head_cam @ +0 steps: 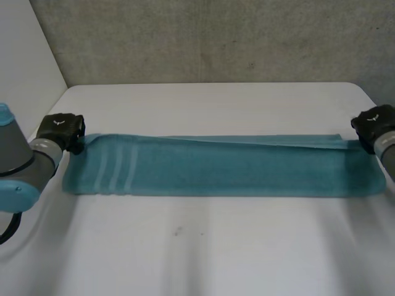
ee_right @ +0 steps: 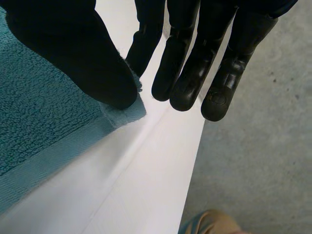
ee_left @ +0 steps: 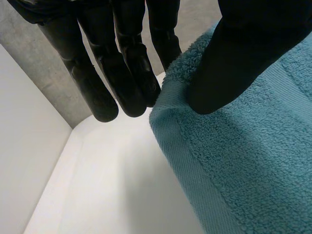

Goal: Fold the laundry

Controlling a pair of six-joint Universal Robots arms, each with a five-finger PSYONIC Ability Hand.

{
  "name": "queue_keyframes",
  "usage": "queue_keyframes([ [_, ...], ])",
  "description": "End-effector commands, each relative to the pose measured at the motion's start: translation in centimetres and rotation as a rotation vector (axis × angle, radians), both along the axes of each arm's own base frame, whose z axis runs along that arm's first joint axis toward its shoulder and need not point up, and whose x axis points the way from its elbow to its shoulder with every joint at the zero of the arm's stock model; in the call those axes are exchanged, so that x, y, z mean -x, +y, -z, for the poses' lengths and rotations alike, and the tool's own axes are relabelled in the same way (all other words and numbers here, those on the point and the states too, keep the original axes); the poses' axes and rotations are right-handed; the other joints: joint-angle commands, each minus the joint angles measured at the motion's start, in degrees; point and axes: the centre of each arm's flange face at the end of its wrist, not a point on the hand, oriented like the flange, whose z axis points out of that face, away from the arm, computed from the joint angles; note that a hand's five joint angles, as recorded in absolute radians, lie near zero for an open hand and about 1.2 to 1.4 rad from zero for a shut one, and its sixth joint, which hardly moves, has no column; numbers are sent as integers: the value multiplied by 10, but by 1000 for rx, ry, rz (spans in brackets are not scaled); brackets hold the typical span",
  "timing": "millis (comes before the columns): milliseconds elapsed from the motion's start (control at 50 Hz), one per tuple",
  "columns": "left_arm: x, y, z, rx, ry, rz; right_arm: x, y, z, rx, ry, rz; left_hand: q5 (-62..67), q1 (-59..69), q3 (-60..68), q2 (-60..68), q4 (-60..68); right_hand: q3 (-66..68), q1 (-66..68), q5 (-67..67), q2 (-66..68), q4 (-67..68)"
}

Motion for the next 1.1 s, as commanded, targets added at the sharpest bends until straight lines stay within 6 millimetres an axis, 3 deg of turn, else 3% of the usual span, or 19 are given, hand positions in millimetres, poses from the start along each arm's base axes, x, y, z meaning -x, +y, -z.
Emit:
queue_keyframes([
  [20, 7, -29, 14, 52, -9, -21, -19, -36, 12, 132, 1, -41, 157, 158, 116, 112, 115, 117, 244, 129, 121, 116],
  [260, 19, -40, 22, 115, -7, 1, -37, -57, 32, 177, 1, -70, 157, 158, 116, 112, 115, 117, 244, 129, 121, 116],
  [280, 21, -39, 22, 124, -5, 9, -36, -60, 33, 180, 4, -55, 157, 158, 116, 112, 115, 23, 150, 34, 27, 22],
  [300, 24, -38, 22, 129, -3, 21, -36, -62, 33, 188, 8, -33, 102, 103, 61, 58, 60, -348, -221, -336, -344, -349],
  [320, 24, -38, 22, 129, -3, 21, -36, -62, 33, 188, 8, -32, 101, 102, 61, 57, 59, -351, -225, -340, -348, -353],
  [340, 28, -37, 22, 134, -3, 32, -34, -63, 33, 192, 13, -1, -263, -262, -304, -308, -305, -555, -428, -543, -551, -556],
  [360, 28, -37, 22, 134, -3, 32, -34, -63, 33, 192, 13, 0, -267, -266, -308, -311, -309, -557, -430, -545, -553, -558],
  [380, 32, -35, 21, 137, -2, 39, -34, -63, 31, 197, 15, 33, -543, -542, -584, -588, -585, -583, -456, -571, -579, -584],
  [440, 42, -32, 17, 160, 1, 65, -29, -62, 30, 195, 11, 85, -543, -542, -584, -588, -585, -583, -456, -571, -579, -584],
  [480, 44, -33, 11, 192, 5, 70, -31, -60, 22, 202, -13, 91, -543, -542, -584, -588, -585, -583, -456, -571, -579, -584],
  [520, 44, -36, -6, 263, 14, 64, -27, -53, -21, 267, -131, 105, -543, -542, -584, -588, -585, -583, -456, -571, -579, -584],
  [540, 44, -36, -6, 264, 14, 64, -27, -53, -21, 268, -131, 105, -543, -542, -584, -588, -585, -583, -456, -571, -579, -584],
  [580, 44, -35, -14, 285, 17, 65, -28, -39, -62, 322, -272, 84, -543, -542, -584, -588, -585, -583, -456, -571, -579, -584],
  [640, 43, -27, -29, 300, 19, 65, -29, -24, -86, 328, -361, 21, -543, -542, -584, -588, -585, -583, -456, -571, -579, -584],
  [720, 40, -5, -48, 310, 23, 66, -23, -9, -94, 278, -381, -44, -543, -542, -584, -588, -585, -583, -456, -571, -579, -584],
  [820, 38, 23, -58, 294, 28, 74, -1, 13, -83, 123, -388, -71, -543, -542, -584, -588, -585, -557, -430, -545, -553, -558],
  [920, 43, 53, -57, 259, 31, 101, 21, 33, -51, -101, -405, -4, -543, -542, -584, -588, -585, -538, -411, -527, -535, -540],
  [1020, 48, 80, -45, 205, 29, 133, 38, 38, -31, -166, -398, 23, -543, -542, -584, -588, -585, -409, -282, -398, -405, -410],
  [1100, 52, 87, -40, 184, 29, 147, 39, 39, -16, -201, -381, -12, -543, -542, -584, -588, -585, -383, -257, -372, -380, -385],
])
